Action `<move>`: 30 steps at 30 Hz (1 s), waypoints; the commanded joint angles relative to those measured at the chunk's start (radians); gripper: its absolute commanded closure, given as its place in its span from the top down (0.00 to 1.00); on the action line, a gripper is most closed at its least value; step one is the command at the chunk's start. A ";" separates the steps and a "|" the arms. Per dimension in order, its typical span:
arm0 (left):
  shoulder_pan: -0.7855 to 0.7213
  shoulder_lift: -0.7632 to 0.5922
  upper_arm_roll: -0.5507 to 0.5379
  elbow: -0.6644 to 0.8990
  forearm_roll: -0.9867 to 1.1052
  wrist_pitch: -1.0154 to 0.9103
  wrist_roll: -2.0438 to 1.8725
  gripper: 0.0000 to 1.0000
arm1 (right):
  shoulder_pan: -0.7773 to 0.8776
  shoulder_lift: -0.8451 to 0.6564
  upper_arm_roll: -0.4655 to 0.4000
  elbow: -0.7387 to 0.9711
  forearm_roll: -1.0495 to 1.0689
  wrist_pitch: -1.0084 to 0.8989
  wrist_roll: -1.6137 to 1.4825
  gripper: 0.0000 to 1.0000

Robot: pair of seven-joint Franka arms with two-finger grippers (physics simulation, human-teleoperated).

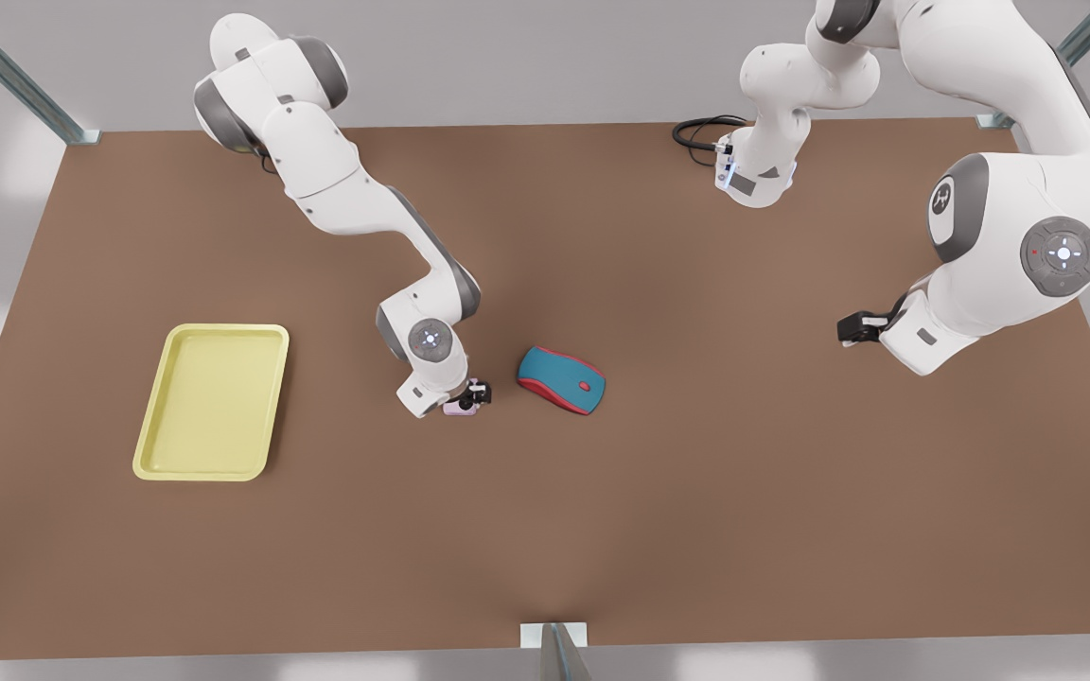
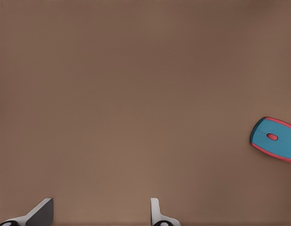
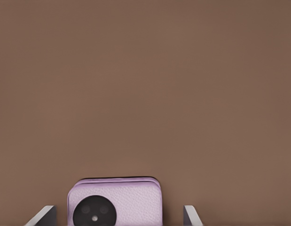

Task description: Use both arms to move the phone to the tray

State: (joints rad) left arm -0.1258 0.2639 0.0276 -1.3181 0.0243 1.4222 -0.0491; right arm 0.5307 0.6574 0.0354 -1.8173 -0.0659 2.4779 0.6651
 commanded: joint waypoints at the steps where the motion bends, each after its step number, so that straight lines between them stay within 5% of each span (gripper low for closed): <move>1: 0.000 0.000 0.000 0.000 0.000 0.004 0.011 1.00 | 0.000 0.005 0.000 0.000 0.001 0.019 0.040 1.00; 21: 0.003 0.006 0.000 0.000 -0.007 0.012 0.011 1.00 | 0.006 0.028 0.000 -0.011 0.000 0.056 0.042 1.00; 30: 0.006 0.009 0.000 0.002 -0.007 0.017 0.011 1.00 | 0.006 0.033 0.001 -0.010 0.000 0.062 0.039 0.86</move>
State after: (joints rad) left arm -0.1197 0.2756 0.0289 -1.3171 0.0163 1.4381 -0.0405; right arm 0.5370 0.6912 0.0368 -1.8277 -0.0654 2.5387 0.7027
